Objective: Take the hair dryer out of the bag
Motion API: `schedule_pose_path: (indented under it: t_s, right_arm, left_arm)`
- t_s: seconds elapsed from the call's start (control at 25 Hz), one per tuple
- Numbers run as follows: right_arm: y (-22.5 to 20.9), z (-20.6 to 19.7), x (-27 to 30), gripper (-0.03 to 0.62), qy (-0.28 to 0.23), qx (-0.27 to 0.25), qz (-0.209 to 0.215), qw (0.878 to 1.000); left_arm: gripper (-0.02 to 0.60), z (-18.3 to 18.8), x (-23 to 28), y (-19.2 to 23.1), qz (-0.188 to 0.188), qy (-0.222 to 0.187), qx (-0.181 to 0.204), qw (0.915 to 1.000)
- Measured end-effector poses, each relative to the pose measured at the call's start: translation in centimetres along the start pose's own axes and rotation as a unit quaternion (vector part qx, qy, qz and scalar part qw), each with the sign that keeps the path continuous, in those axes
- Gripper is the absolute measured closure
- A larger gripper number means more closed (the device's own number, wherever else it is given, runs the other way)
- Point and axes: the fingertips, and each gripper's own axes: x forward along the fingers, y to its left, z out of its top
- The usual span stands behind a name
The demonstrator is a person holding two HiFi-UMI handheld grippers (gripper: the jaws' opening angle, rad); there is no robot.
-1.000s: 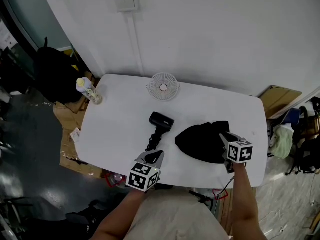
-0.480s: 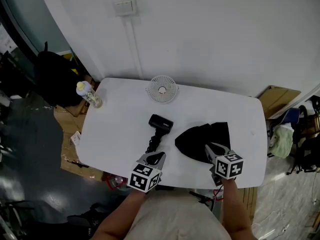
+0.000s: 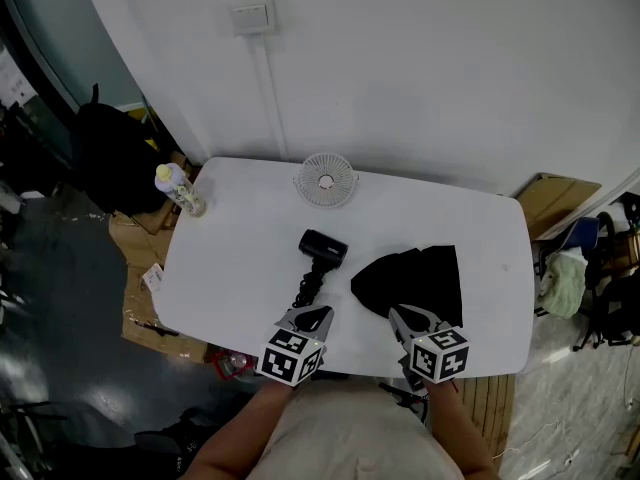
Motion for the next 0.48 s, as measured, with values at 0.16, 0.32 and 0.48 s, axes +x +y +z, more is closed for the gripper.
schedule_pose_path:
  t_s: [0.16,0.32,0.48]
  right_arm:
    - [2.0,-0.5,0.3,0.569,0.005,-0.005,0.017,1.0]
    - [3.0,-1.2,0.4,0.571,0.011,-0.006,0.024,1.0]
    - [4.0,-1.8,0.0,0.572,0.014,0.002,0.033,0.999]
  left_arm:
    - [0.572,0.0,0.0,-0.3,-0.004,0.0,0.002,1.0]
    - [0.572,0.0,0.1,-0.8,-0.01,0.0,0.007,0.9999]
    - [0.572,0.0,0.1,-1.5,-0.017,0.002,0.012,0.9998]
